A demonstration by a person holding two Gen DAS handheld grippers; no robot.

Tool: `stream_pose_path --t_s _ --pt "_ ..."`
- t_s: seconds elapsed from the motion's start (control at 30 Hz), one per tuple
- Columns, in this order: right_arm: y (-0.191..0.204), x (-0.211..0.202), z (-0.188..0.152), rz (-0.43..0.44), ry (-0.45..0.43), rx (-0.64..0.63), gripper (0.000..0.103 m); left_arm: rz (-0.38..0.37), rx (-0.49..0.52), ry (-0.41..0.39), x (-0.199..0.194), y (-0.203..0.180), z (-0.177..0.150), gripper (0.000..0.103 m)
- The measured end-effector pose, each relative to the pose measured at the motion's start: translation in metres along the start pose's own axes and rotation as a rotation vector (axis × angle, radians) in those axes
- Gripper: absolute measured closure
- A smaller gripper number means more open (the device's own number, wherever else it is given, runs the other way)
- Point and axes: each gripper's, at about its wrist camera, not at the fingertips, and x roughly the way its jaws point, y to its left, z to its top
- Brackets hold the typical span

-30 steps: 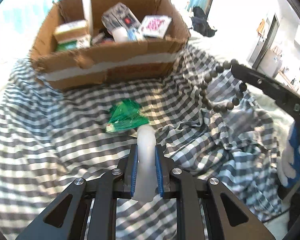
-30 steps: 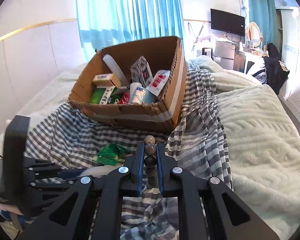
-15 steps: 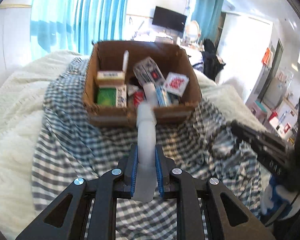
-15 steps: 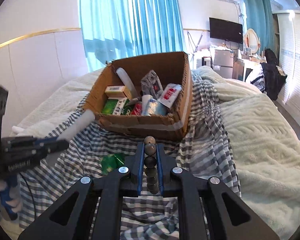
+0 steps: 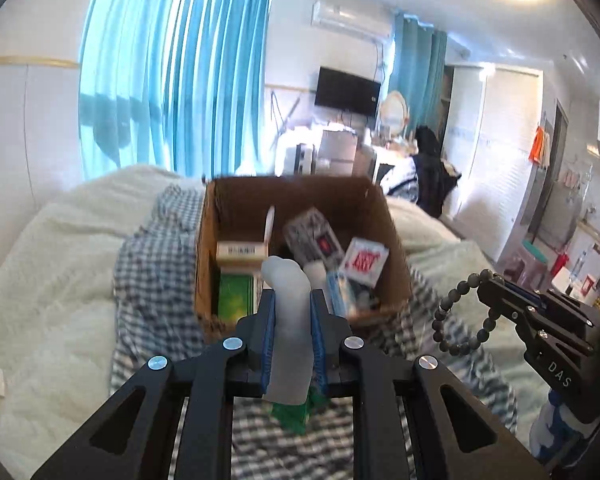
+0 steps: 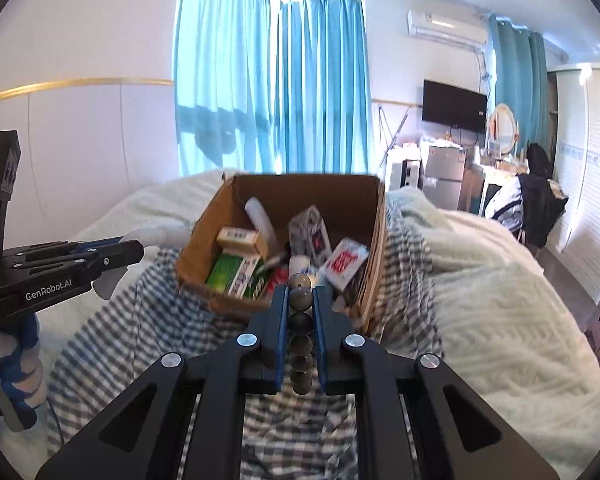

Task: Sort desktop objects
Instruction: 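Lift the white item and bead bracelet and carry both over the box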

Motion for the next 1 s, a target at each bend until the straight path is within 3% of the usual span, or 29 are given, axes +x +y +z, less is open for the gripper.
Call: stream_pose_path --t_s 0.23,0.57,1.0 --pt "0.002 -0.008 0.040 -0.003 -0.100 0.001 0.092 0.021 0.033 -0.112 -0.013 -0.009 0.033 0.086" --pt "0.010 -0.012 0.086 0.017 -0.216 -0.010 0.092 -0.014 0.039 -0.169 -0.008 -0.015 0.065 0.086" --pt "0.007 0.026 0.109 0.014 -0.233 -0.009 0.092 -0.020 0.051 -0.189 0.034 -0.015 0.091 0.086"
